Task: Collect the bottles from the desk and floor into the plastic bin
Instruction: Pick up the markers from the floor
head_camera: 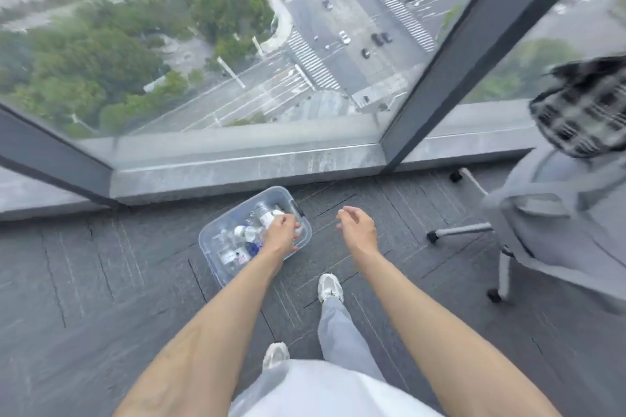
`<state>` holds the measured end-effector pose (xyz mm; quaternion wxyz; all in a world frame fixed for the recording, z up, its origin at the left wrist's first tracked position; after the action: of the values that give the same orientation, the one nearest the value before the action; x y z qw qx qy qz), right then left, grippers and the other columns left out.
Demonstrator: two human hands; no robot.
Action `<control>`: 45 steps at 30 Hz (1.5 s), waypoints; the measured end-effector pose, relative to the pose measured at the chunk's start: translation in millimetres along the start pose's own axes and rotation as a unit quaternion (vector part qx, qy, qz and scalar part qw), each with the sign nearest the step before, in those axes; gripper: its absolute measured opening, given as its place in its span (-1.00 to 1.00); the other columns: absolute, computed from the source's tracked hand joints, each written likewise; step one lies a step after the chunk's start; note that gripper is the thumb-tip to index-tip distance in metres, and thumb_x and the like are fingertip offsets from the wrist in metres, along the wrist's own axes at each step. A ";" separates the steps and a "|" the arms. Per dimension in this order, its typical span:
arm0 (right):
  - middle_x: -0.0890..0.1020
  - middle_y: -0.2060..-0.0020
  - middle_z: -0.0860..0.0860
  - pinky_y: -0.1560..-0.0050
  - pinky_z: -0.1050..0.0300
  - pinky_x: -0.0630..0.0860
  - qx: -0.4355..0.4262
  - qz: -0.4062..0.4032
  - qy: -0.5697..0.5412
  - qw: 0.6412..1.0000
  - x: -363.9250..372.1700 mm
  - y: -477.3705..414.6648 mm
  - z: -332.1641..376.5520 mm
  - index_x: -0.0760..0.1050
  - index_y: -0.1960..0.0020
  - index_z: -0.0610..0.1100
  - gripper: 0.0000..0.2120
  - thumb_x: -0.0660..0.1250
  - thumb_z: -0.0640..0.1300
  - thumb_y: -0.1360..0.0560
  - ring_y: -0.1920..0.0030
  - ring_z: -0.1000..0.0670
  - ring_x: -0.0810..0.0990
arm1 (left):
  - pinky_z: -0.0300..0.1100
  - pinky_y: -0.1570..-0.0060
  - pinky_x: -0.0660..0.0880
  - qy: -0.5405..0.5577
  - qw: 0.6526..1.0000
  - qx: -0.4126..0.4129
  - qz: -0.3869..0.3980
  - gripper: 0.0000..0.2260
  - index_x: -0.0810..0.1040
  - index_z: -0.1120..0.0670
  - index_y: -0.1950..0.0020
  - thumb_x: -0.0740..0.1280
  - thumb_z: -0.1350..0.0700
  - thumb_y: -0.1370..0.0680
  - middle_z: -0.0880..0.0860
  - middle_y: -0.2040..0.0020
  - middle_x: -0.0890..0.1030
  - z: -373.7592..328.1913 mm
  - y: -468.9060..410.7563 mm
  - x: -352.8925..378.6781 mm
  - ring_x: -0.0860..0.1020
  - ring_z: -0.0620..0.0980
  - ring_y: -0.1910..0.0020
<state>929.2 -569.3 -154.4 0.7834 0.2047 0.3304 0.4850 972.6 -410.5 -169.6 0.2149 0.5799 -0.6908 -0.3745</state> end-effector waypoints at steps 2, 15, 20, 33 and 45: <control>0.65 -0.13 -0.04 -0.22 0.04 0.52 -0.020 -0.042 -0.048 0.998 -24.3 31.2 -1.3 0.52 -0.28 -0.11 -0.71 0.27 -0.05 -0.60 -0.16 -0.03 0.62 | -0.06 0.05 0.51 -0.029 0.998 0.034 0.033 -0.83 0.45 0.06 -0.10 0.13 0.05 -0.63 0.10 -0.15 0.57 -4.9 29.3 10.9 0.51 0.02 -0.05; 0.69 0.02 0.04 -0.19 -0.03 0.56 0.070 -0.341 -0.240 0.906 -200.8 226.8 -157.4 0.58 -0.23 -0.04 -0.72 0.32 -0.07 -0.53 0.00 0.03 0.66 | -0.09 0.14 0.45 -0.257 0.920 0.135 0.262 -0.86 0.44 0.10 -0.06 0.15 0.08 -0.61 0.04 0.01 0.52 33.4 179.0 182.3 0.48 0.02 0.07; 0.66 0.16 0.12 -0.17 -0.03 0.56 0.107 -0.407 -0.299 0.857 -259.3 276.9 -223.2 0.59 -0.21 -0.04 -0.72 0.32 -0.05 -0.52 -0.01 0.00 0.66 | -0.08 0.10 0.47 -0.325 0.877 0.146 0.323 -0.87 0.46 0.08 0.00 0.16 0.07 -0.57 0.04 0.05 0.53 68.2 235.6 267.3 0.50 0.03 0.06; 0.69 -0.08 -0.05 -0.21 -0.05 0.55 0.160 -0.482 -0.401 0.763 -430.2 363.9 -445.7 0.58 -0.21 -0.10 -0.72 0.34 -0.10 -0.51 -0.06 -0.05 0.67 | -0.05 0.07 0.50 -0.431 0.808 0.130 0.380 -0.85 0.43 0.11 -0.08 0.12 0.11 -0.60 0.07 -0.05 0.54 224.4 380.6 504.9 0.51 0.03 -0.01; 0.67 -0.13 -0.04 -0.13 0.13 0.49 0.239 -0.405 -0.338 0.815 -568.7 306.6 -568.9 0.55 -0.26 -0.07 -0.70 0.31 -0.07 -0.54 -0.11 -0.04 0.64 | -0.06 0.10 0.47 -0.494 0.804 0.102 0.315 -0.81 0.37 0.04 0.23 0.11 0.18 -0.57 0.12 0.07 0.47 331.0 341.3 667.8 0.44 0.05 0.08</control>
<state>153.3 -941.5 -173.3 0.8978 0.3843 0.2033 -0.0703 355.1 -948.3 -207.5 -0.1092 0.0853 -0.8824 -0.4496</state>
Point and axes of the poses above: each hand's wrist, its own y-axis away from the middle knuckle, its own x-axis out of the palm, z = x × y, the point moved 3 cm from there along -y, towards the middle knuckle
